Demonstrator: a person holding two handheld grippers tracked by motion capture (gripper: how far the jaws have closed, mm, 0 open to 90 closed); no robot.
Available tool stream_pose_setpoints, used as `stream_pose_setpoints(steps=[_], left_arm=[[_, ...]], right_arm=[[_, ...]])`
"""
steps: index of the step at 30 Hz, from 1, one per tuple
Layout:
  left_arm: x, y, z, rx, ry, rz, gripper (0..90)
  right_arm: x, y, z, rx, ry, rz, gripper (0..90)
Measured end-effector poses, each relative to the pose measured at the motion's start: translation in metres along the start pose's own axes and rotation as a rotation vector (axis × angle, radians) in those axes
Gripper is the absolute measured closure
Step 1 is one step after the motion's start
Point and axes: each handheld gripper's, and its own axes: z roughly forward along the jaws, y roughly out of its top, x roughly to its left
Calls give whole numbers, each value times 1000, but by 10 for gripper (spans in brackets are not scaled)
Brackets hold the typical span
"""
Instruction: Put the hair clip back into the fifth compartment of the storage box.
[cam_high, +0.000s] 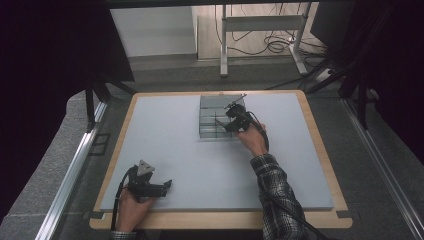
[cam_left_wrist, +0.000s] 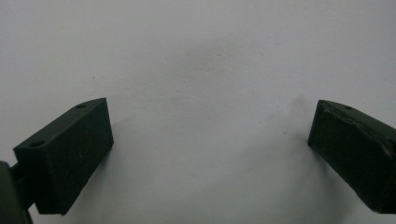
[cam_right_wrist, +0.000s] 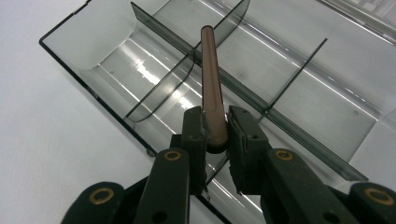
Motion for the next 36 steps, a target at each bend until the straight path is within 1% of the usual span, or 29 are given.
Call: stream_pose_setpoints(steps=[4,6,9,12,14,18,22,36], left_arm=[[0,0,0,0,0,0,3],[0,0,0,0,0,0,3],[0,0,0,0,0,0,3],[0,0,0,0,0,0,3],[0,0,0,0,0,0,3],[0,0,0,0,0,0,4],[0,0,0,0,0,0,3],[0,0,0,0,0,0,4]], right_arm=[[1,2,4,3,-5,-5,746],[2,2,5,2,-5,-10,722],[3,3,5,-5,-10,-2,684],[2,4,3,-7,-17,-8,678],[3,4,0,-15,-13,-5,673],[4,5,-4,-25,-3,-1,644],[5,3,-7,-47,9,-1,609],[9,-2,-18,-102,12,-3,503]])
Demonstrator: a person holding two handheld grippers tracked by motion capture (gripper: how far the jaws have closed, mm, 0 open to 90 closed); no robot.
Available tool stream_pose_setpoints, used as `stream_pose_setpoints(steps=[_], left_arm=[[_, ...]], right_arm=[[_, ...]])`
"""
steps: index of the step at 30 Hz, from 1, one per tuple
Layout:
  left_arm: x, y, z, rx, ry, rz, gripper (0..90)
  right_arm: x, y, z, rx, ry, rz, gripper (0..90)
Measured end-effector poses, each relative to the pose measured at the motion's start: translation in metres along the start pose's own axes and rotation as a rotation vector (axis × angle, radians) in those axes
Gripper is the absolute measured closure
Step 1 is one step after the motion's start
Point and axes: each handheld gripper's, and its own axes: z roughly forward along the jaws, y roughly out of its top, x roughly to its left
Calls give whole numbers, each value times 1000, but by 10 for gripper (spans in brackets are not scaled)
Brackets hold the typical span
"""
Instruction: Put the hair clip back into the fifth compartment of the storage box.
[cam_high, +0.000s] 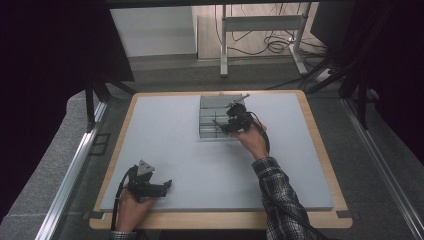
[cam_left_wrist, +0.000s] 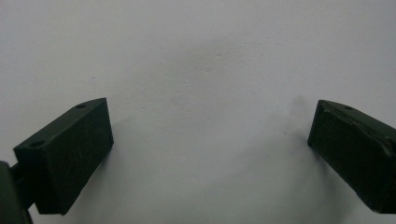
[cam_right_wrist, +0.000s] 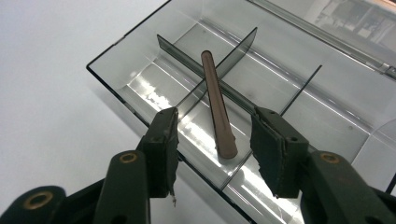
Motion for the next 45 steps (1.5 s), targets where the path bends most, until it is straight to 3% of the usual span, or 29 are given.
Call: stream_pose_setpoints(steps=[23,45], left_arm=[[0,0,0,0,0,0,4],[0,0,0,-1,-1,-1,4]], right_arm=[[6,-12,-13,-47,13,-24,396],[12,-21,-25,-58,18,-37,337]])
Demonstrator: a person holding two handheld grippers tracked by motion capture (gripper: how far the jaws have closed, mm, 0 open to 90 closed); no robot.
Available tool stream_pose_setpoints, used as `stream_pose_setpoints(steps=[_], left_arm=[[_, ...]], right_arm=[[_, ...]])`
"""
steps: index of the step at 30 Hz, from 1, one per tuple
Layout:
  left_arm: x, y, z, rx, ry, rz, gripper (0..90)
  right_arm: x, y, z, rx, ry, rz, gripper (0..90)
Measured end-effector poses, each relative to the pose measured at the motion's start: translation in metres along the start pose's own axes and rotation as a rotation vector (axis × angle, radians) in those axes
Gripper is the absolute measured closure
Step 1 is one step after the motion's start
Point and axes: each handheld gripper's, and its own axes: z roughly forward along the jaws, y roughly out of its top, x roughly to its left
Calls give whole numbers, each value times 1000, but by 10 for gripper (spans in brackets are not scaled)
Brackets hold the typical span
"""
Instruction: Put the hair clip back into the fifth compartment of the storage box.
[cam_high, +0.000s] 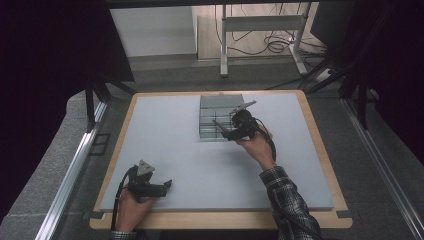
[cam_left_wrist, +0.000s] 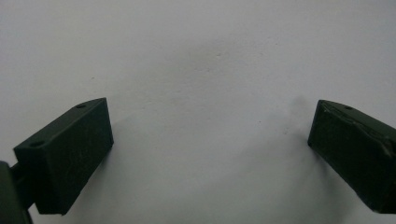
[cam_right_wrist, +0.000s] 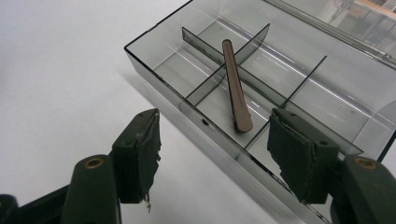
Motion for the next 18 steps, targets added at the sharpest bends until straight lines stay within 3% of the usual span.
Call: stream_pose_setpoints(steps=[18], left_arm=[[0,0,0,0,0,0,3]], right_arm=[[2,-7,-15,-14,-4,-7,306]])
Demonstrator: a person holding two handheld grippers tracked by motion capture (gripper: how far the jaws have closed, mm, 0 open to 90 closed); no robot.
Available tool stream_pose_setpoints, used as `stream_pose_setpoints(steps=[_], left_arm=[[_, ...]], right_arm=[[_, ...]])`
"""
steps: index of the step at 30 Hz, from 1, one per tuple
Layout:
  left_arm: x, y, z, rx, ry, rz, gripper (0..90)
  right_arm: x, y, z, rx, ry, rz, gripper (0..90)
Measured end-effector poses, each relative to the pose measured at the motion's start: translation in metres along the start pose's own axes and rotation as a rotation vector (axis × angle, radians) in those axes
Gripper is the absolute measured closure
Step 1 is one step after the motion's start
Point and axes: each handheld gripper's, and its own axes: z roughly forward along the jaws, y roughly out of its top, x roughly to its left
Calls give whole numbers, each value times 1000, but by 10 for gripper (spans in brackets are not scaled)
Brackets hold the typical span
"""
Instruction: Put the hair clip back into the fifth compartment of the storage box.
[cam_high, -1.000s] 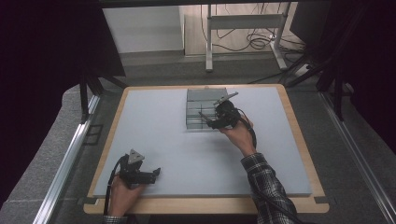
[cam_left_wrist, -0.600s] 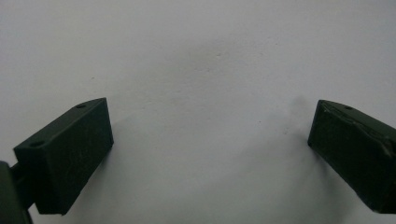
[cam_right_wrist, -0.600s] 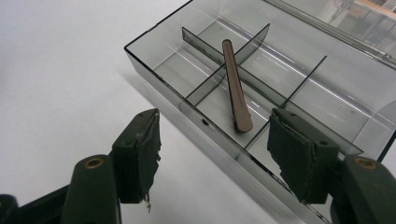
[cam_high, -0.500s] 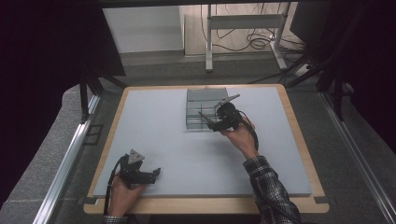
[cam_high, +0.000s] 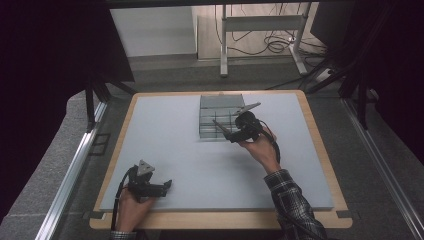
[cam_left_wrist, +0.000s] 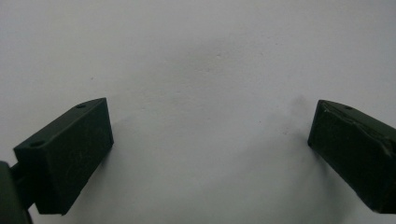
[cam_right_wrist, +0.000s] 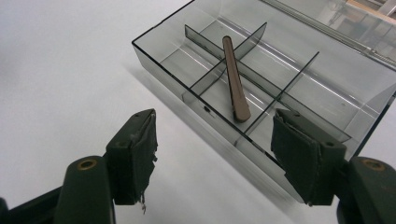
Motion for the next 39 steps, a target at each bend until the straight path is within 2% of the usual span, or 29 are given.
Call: stream_pose_setpoints(steps=[17,28,39], left_arm=[[0,0,0,0,0,0,3],[0,0,0,0,0,0,3],[0,0,0,0,0,0,3]], right_arm=[[1,-9,-12,-8,-14,-11,231],[0,-16,-17,-14,-41,-37,142],[-2,-24,-23,-25,-45,-49,80]])
